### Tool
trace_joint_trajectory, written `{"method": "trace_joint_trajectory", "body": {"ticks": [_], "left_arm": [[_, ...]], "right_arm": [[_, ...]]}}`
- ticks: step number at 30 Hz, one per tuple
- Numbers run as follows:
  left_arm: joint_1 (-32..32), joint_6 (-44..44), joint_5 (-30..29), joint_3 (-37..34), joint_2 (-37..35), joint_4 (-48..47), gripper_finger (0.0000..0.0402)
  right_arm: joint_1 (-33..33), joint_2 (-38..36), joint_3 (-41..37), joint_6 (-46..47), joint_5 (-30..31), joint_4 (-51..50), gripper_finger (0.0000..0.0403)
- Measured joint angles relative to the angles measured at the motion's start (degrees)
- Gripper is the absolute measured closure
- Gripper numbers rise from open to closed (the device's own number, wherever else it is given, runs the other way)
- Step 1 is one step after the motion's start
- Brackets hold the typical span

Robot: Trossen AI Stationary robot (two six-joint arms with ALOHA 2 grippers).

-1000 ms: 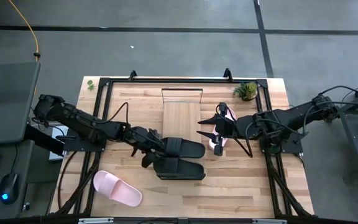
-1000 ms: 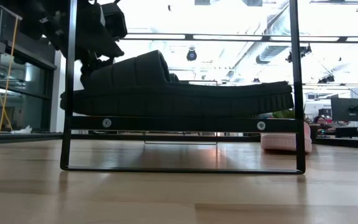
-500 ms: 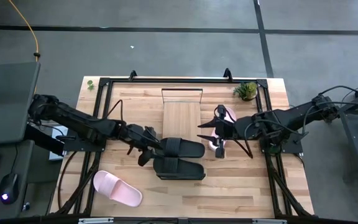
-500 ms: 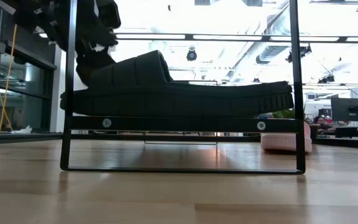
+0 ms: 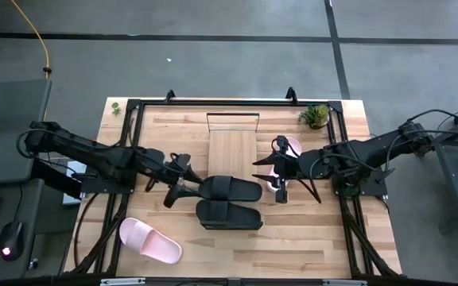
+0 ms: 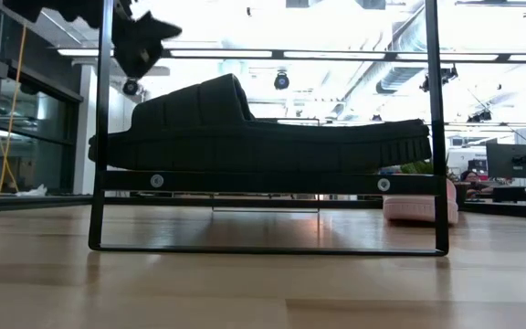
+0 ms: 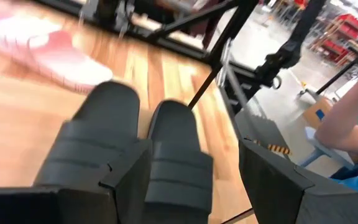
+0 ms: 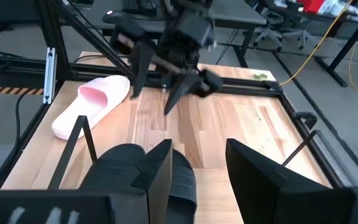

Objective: Pick and place slides into the shelf
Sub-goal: Put the top pink slipper on the shelf

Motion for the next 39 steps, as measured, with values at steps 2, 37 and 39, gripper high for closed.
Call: {"method": "trace_joint_trajectory", "body": {"ticks": [2, 37, 39], "left_arm": [[0.0, 1.1, 0.0, 0.0, -1.5, 0.4, 0.0179], [0.0, 4.2, 0.2, 0.0, -15.2, -0.1, 0.0179], [0.0, 4.5, 0.2, 0.0, -15.2, 0.0, 0.0179]], "right_arm": [[0.0, 0.1, 0.0, 0.5, 0.0, -0.3, 0.0260], [-3.8, 2.2, -1.6, 35.4, 17.0, -36.5, 0.0260], [-3.7, 3.4, -1.6, 36.0, 16.9, -36.9, 0.0260]]}}
